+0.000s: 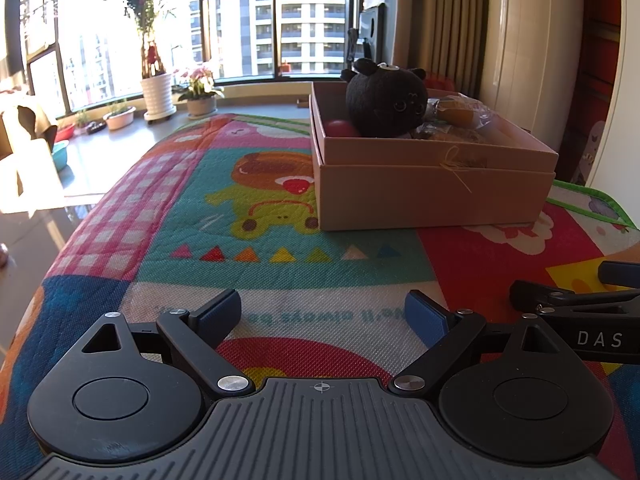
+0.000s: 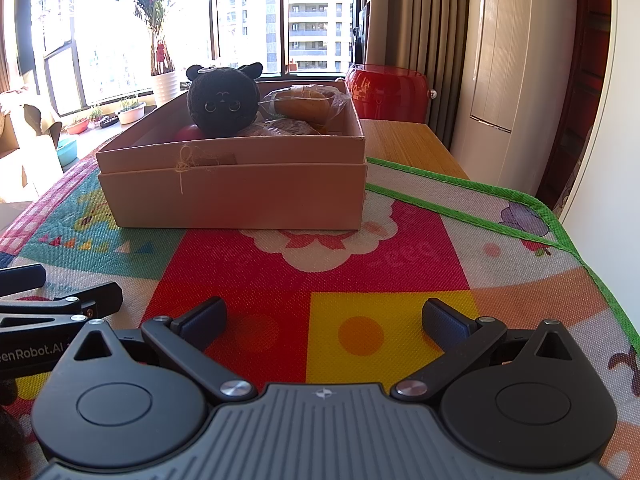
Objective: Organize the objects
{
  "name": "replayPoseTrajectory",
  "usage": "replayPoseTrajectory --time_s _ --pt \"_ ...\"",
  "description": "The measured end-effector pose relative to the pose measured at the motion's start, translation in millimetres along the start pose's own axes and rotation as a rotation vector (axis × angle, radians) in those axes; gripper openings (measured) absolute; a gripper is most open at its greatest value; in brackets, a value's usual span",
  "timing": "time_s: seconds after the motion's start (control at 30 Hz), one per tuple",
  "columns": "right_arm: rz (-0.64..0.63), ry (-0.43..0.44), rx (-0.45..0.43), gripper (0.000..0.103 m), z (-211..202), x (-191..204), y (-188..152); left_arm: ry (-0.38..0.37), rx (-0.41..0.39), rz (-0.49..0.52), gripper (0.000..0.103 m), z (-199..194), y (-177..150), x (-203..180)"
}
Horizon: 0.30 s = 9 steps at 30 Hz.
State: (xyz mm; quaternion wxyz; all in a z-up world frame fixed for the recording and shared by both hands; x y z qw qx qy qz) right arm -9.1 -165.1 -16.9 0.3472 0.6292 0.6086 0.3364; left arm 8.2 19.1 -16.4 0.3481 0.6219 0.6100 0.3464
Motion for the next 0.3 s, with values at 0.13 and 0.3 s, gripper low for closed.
replayPoseTrajectory --time_s 0.13,0.3 --pt "0.0 0.0 0.0 0.103 -0.1 0.1 0.0 0.0 0.0 0.001 0.094 -0.1 0.0 0.0" --pt "0.0 0.0 0.0 0.103 0.0 0.1 0.0 0.0 0.0 0.0 0.094 -0.1 0.0 0.0"
Point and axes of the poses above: each gripper's, at about its wrist camera, not at the fingertips, and z roughly the way its jaws point, x to its left, y to its top, the point moved 3 cm from there along z, roughly the way its jaws point, and after that the axes turned 7 degrees about -x, right-handed, at the moved point
